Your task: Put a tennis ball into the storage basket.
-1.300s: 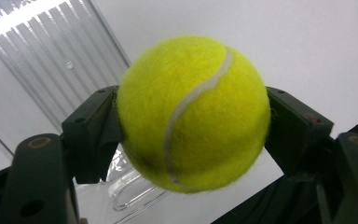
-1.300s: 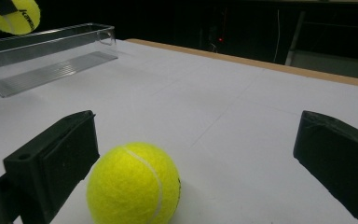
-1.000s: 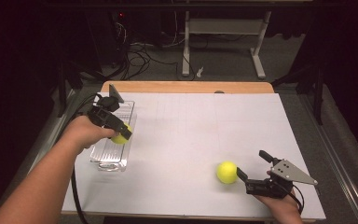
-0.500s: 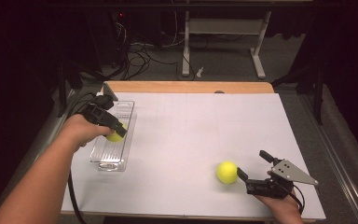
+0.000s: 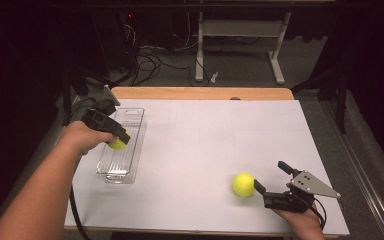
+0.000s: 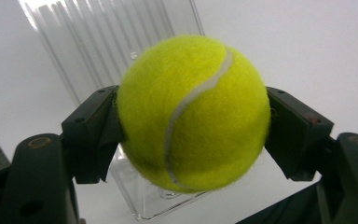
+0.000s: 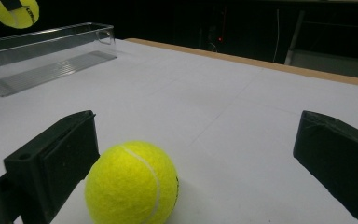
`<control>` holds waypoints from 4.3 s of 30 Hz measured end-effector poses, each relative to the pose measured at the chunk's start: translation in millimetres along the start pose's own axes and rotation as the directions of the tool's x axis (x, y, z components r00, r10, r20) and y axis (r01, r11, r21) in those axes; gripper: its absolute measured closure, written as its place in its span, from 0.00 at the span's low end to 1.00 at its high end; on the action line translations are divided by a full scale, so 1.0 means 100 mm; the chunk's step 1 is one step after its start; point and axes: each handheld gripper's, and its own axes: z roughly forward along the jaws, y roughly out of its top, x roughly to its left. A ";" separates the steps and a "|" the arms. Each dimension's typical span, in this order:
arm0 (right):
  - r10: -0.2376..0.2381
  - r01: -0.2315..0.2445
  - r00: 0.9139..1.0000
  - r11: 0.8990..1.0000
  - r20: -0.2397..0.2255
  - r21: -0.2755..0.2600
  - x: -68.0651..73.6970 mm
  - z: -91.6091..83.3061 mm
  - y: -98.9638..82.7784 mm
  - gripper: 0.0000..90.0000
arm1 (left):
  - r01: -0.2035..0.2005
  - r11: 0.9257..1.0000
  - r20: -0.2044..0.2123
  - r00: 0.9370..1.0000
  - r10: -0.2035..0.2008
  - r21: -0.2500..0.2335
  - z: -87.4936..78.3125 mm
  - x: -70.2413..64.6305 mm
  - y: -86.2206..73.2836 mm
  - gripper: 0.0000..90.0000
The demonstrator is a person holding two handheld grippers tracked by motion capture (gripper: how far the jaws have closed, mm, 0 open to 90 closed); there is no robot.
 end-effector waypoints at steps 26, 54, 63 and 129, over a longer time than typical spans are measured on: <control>0.002 -0.002 1.000 1.000 -0.002 -0.001 -0.01 -0.01 -0.01 0.01 | 0.051 0.999 -0.038 0.998 -0.051 -0.008 0.22 0.10 0.21 0.29; -0.008 0.008 1.000 1.000 -0.012 0.003 0.01 0.01 -0.01 0.01 | 0.071 0.997 -0.083 0.994 -0.069 0.018 0.48 0.13 0.30 0.29; -0.009 0.009 1.000 1.000 -0.013 0.004 0.01 0.01 -0.01 0.01 | 0.075 0.997 -0.092 0.993 -0.073 0.017 0.48 0.14 0.31 0.29; -0.020 0.020 1.000 1.000 -0.016 -0.004 0.03 0.02 0.02 0.01 | -0.149 0.989 -0.051 0.988 0.149 -0.007 0.36 -0.58 0.15 0.01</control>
